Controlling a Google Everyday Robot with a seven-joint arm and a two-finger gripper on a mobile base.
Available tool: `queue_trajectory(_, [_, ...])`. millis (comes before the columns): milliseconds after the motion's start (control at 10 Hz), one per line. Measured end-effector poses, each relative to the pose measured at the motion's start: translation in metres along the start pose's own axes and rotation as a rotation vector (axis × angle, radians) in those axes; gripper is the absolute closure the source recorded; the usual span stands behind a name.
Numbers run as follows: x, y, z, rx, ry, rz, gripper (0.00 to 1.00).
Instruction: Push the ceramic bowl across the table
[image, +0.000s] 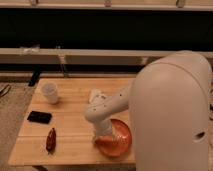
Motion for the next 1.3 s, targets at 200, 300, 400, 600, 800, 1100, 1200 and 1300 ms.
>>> queue_trajectory(200, [-0.003,-0.010,0.001,0.007,-0.007,0.013,0.21])
queue_trajectory(300, [-0.005,-0.014,0.002,0.009,-0.010,0.017,0.21])
queue_trajectory(400, [-0.006,-0.018,0.002,0.012,-0.013,0.023,0.21])
queue_trajectory(600, [-0.009,-0.029,0.002,0.019,-0.022,0.038,0.21])
queue_trajectory(800, [-0.010,-0.040,0.002,0.024,-0.029,0.053,0.21])
queue_trajectory(1100, [-0.011,-0.053,0.001,0.032,-0.040,0.073,0.21])
queue_trajectory(1200, [-0.011,-0.059,0.001,0.036,-0.044,0.084,0.21])
queue_trajectory(1300, [-0.011,-0.064,0.001,0.039,-0.045,0.092,0.21])
